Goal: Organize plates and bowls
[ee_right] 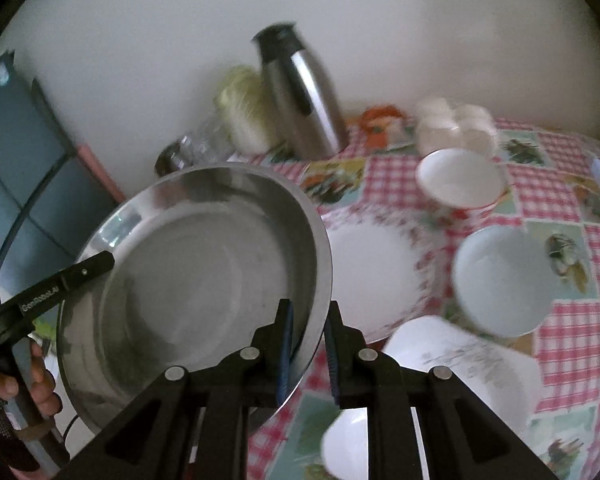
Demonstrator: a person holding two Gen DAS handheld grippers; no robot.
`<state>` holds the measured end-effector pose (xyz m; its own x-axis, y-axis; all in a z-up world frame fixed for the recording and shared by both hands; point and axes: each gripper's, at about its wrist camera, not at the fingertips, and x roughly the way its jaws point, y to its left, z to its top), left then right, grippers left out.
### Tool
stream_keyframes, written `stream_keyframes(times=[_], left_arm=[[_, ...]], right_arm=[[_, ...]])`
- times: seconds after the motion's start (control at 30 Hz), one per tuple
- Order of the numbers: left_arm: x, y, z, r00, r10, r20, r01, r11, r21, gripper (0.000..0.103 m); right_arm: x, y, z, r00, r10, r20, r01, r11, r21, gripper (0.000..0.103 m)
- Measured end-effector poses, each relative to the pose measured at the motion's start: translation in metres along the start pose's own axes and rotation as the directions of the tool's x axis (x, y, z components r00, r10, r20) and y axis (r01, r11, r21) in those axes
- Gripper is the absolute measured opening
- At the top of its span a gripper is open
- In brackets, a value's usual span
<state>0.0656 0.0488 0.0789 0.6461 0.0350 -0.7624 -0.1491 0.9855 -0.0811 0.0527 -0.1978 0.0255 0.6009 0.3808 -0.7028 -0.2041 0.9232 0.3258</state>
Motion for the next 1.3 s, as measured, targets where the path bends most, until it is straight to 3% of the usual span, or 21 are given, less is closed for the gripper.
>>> stream_keyframes(times=[0.33,0.6,0.97,1.3], left_arm=[[0.018,-0.067,0.031,0.996,-0.085,-0.011,0.085,0.996,0.022,0.031],[0.045,-0.09,0.034,0.991,-0.12,-0.055,0.119,0.993,-0.017,0.031],[0.085,-0.092,0.036,0.984,-0.143,-0.11,0.136,0.988,-0.071,0.031],[0.107,-0.065,0.033,0.982,-0.122,-0.145,0.101,0.985,-0.14,0.031]], right_arm=[[-0.033,-0.052,0.023,0.992,-0.083,0.096,0.076,0.994,0.075,0.019],[-0.031,-0.084,0.028,0.989,-0.115,0.088,0.103,0.986,0.133,0.019],[-0.014,-0.096,0.03,0.989,-0.134,0.057,0.124,0.981,0.147,0.02],[0.02,-0.082,0.029,0.991,-0.13,-0.019,0.131,0.986,0.105,0.022]])
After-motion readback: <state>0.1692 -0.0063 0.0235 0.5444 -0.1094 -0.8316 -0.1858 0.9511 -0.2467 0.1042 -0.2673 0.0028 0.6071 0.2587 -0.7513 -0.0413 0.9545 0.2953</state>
